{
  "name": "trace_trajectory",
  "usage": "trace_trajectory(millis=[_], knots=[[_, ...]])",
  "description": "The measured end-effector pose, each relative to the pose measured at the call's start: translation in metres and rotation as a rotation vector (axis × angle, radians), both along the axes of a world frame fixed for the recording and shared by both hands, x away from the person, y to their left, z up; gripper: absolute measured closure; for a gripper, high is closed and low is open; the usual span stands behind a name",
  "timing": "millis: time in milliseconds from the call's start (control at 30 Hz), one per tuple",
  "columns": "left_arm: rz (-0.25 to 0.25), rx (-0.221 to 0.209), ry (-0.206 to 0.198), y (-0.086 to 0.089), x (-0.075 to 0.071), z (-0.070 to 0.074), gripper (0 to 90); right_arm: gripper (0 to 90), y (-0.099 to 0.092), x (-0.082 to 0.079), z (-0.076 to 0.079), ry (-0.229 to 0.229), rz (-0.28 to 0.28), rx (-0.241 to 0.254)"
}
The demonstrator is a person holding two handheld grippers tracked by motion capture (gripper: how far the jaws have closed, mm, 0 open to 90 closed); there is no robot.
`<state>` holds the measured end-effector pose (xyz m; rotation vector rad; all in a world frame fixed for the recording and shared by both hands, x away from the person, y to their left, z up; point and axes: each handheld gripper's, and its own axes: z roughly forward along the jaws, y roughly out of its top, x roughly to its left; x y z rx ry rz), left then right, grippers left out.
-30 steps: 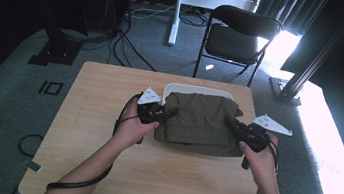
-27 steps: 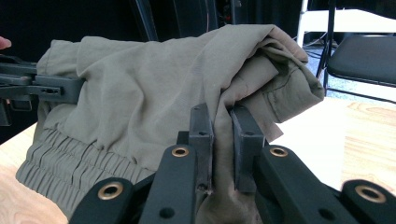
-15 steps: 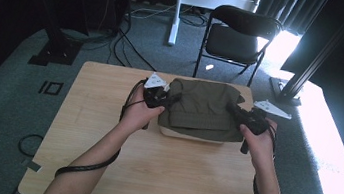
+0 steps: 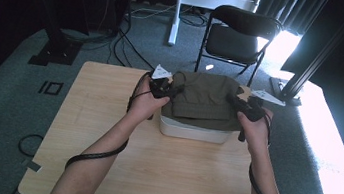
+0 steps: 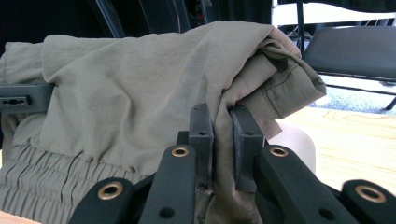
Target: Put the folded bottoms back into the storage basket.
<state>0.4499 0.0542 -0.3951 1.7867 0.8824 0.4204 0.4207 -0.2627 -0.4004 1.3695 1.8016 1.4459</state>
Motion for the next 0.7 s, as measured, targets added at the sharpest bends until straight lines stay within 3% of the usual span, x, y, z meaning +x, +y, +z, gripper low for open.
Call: trace_trajectory(millis=[167,533,633,700], knots=[[0.020,0.008,0.039,-0.004,0.013,-0.010,75.1,81.3,0.000,0.015,-0.009,0.043,-0.015,0.009],[0.056,0.034,0.129,-0.002,0.024,-0.039,74.9,81.3,0.008,0.033,-0.044,0.130,-0.018,0.001],[0.054,0.052,0.161,-0.004,0.028,-0.047,74.9,81.3,0.008,0.037,-0.053,0.158,-0.021,-0.010],[0.058,0.078,0.206,-0.005,0.031,-0.056,74.9,81.3,0.009,0.039,-0.058,0.176,-0.020,-0.021]])
